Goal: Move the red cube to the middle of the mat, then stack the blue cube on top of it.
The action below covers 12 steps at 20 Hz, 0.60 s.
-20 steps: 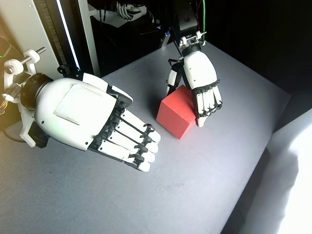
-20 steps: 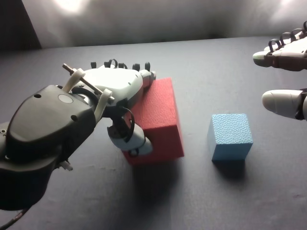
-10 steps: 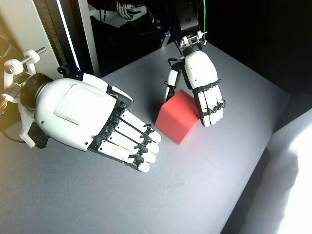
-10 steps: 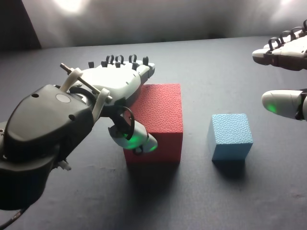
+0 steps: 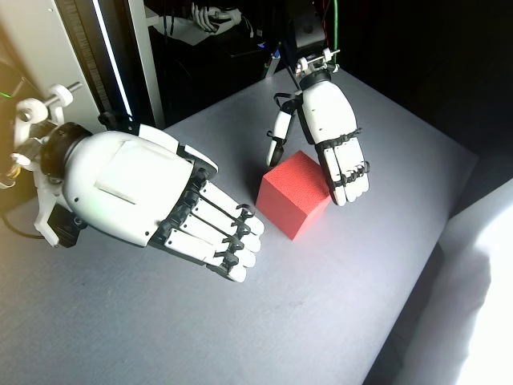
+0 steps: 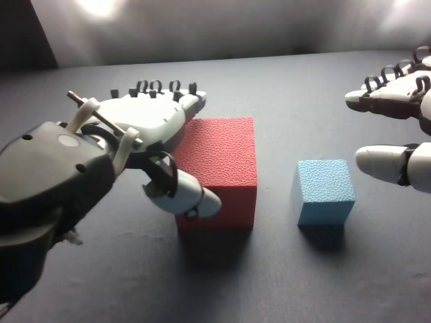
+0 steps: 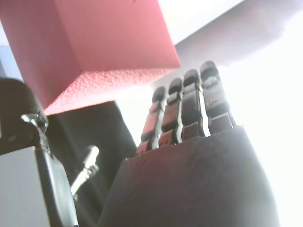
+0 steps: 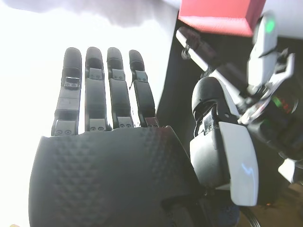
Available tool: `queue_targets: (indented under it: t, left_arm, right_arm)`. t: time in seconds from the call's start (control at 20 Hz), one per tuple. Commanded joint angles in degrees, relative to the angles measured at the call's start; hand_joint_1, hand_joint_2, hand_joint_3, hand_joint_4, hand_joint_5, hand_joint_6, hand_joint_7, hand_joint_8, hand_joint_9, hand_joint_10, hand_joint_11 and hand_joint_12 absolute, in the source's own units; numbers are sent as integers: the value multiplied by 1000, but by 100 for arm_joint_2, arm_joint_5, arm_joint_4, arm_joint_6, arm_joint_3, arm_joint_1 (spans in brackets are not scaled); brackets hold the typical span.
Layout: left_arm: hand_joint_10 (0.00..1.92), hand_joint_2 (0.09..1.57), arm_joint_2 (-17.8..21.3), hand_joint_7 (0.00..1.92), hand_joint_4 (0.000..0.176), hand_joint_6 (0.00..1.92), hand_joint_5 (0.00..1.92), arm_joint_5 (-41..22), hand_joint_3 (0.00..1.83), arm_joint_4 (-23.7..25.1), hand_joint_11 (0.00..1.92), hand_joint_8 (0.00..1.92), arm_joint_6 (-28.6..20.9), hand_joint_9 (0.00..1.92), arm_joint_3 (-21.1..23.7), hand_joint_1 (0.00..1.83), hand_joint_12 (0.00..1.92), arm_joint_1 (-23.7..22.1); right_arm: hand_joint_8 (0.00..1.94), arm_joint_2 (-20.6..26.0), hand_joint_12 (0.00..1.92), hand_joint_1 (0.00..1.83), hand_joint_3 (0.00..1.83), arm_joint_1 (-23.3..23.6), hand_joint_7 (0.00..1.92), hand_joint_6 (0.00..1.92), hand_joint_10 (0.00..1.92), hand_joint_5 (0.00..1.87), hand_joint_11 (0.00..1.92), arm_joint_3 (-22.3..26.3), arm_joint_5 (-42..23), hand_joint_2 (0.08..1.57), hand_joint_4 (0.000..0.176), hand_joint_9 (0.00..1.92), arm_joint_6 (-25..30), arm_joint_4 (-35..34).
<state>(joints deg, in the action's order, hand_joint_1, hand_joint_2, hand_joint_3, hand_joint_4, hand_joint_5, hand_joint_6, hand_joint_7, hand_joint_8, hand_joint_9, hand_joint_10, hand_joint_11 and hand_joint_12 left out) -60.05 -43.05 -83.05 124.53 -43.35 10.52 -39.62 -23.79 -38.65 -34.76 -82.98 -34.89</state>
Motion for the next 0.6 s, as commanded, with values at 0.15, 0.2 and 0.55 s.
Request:
queue_targets:
  t: [0.15,0.2,0.55]
  left_arm:
    - [0,919,521,0,0,0,0,-59,1,260,0,0,225,0,170,705,0,-11]
    - [0,914,633,0,0,0,0,49,0,261,0,0,263,0,173,717,0,9]
    - [0,930,1623,0,0,0,0,1084,4,789,0,0,33,0,128,783,0,334]
  right_arm:
    - [0,-251,365,847,0,-141,159,0,0,147,0,-6,-929,985,0,147,-575,-34]
    - [0,-319,378,990,0,-199,136,0,0,130,0,-7,-1019,958,0,131,-674,-173]
    - [0,-838,159,1145,5,-27,53,7,0,135,0,-3,-1433,946,0,24,-1550,-1365]
